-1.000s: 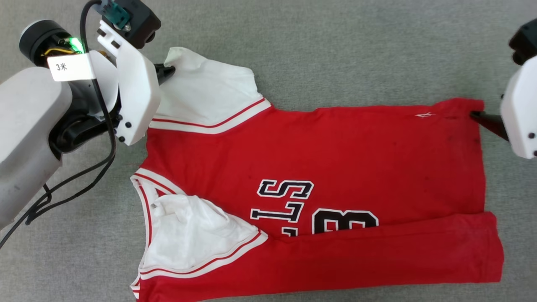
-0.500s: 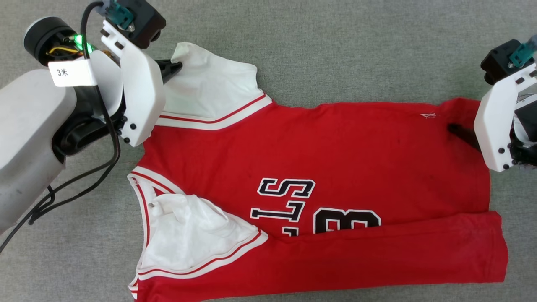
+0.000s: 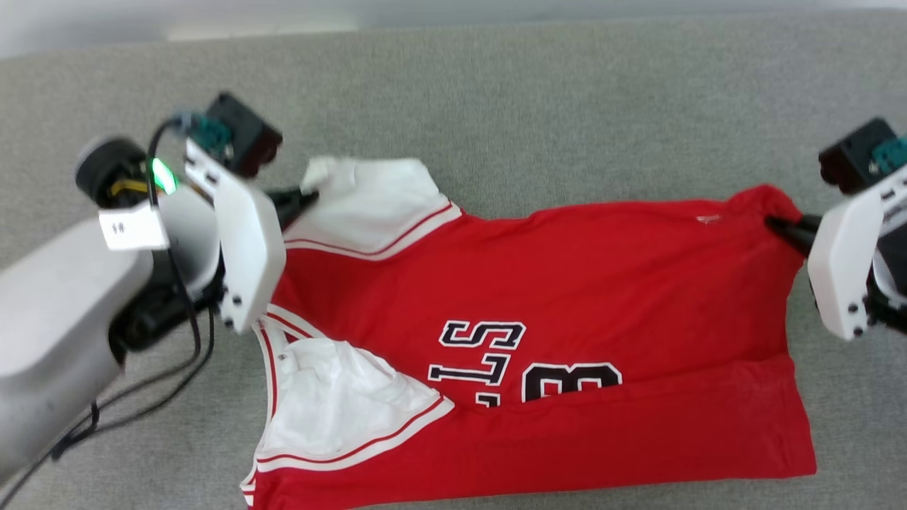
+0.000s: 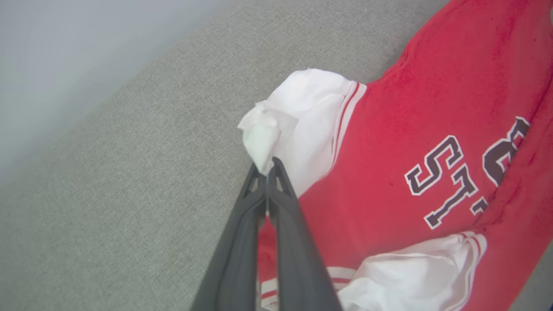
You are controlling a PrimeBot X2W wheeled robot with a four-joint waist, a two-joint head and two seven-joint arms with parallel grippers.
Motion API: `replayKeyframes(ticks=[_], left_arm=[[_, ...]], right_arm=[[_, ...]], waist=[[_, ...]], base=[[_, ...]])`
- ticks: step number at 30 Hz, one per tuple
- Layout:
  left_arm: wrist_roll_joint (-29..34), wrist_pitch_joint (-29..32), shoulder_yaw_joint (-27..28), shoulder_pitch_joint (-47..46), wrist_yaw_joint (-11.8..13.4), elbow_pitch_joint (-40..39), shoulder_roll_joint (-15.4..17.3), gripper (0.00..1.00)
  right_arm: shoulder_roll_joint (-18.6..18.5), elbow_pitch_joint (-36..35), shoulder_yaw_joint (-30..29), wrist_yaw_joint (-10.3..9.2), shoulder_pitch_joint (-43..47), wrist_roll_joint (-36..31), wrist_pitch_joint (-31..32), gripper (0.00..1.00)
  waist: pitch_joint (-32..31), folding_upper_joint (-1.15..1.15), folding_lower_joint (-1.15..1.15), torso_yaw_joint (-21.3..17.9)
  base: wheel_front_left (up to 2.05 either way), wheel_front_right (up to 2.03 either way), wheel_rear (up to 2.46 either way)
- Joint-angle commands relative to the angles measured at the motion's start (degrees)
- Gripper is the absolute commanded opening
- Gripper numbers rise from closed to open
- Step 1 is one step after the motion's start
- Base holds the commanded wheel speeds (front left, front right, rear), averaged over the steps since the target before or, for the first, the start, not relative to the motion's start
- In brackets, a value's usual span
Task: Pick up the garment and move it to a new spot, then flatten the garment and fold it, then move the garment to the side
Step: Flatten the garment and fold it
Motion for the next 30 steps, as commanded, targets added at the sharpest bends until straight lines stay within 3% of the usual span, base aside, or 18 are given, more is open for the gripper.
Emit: replayKeyframes(ticks=[1, 9, 18, 22, 30], left_arm=[[-0.3, -0.4, -0.2, 1.3, 0.3, -0.4, 0.3, 0.00], [-1.6, -3.1, -2.7, 11.1, 4.6, -6.8, 4.7, 0.00], [-4.4, -5.1, -5.6, 21.5, 8.5, -11.6, 8.3, 0.00], [-5.1, -5.7, -6.7, 25.1, 9.5, -11.6, 8.2, 0.00], [-5.6, -6.0, -7.7, 28.8, 9.1, -7.1, 4.6, 0.00]], right_arm=[[-0.4, -0.3, 0.0, -0.04, 0.9, 0.3, -0.6, 0.00], [-3.5, -4.3, -1.9, -0.04, 11.8, 0.6, -5.5, 0.00], [-2.0, -7.3, -5.9, -0.04, 25.0, -0.4, -7.9, 0.00], [-0.3, -6.7, -7.4, -0.04, 29.2, -1.4, -8.1, 0.00], [4.5, -2.2, -8.7, -0.04, 32.6, -2.9, -8.4, 0.00]], waist=[[-1.9, 0.00, 0.00, 0.2], [-6.6, 0.00, 0.00, 0.3], [-8.9, 0.00, 0.00, 0.2], [-8.7, 0.00, 0.00, 0.3], [-7.4, 0.00, 0.00, 0.8]], base=[[0.00, 0.00, 0.00], [0.00, 0.00, 0.00], [0.00, 0.00, 0.00], [0.00, 0.00, 0.00], [0.00, 0.00, 0.00]])
